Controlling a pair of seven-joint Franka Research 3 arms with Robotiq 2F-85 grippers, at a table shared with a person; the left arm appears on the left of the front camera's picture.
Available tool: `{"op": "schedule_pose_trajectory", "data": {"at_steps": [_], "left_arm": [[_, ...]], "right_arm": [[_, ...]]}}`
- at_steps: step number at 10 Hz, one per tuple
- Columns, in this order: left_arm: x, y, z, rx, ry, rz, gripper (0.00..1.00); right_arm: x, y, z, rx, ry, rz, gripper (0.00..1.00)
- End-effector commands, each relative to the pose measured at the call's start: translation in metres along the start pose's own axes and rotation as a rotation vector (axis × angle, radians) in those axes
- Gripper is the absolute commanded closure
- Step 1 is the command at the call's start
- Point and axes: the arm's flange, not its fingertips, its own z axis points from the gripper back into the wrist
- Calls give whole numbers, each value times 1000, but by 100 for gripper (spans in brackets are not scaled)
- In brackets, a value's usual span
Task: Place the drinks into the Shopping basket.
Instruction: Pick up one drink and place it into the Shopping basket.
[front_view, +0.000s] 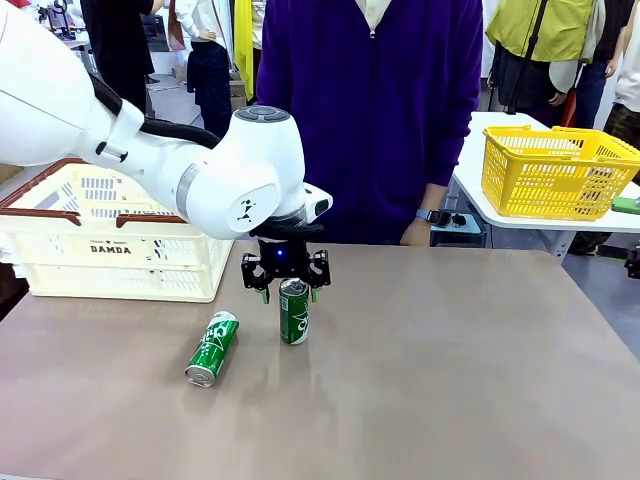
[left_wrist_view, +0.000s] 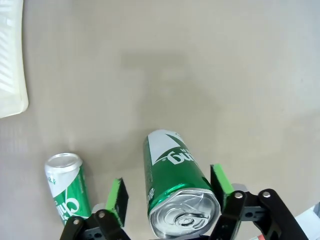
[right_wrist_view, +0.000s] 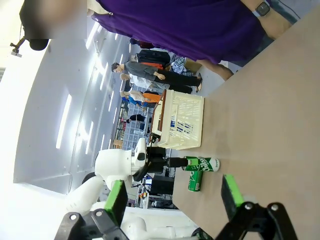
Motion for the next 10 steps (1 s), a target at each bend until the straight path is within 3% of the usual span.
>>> {"op": "schedule_pose_trajectory", "data": {"at_steps": [1,6,8,9,10], "left_arm": [[1,-2,0,-5,-17,21,100],[-2,1,20,-1,-34,31,100],[9,26,120,-70,-137,95,100],[24,48,189,-43,-121,119,100],[42,70,244,-46,-188,204,100]], "right_arm": [[1,3,1,13,-5,-3,0],[1,3,1,13,-5,-3,0],[1,3,1,13,-5,-3,0],[1,3,1,13,-5,-3,0],[1,3,1,13,-5,-3,0]]}}
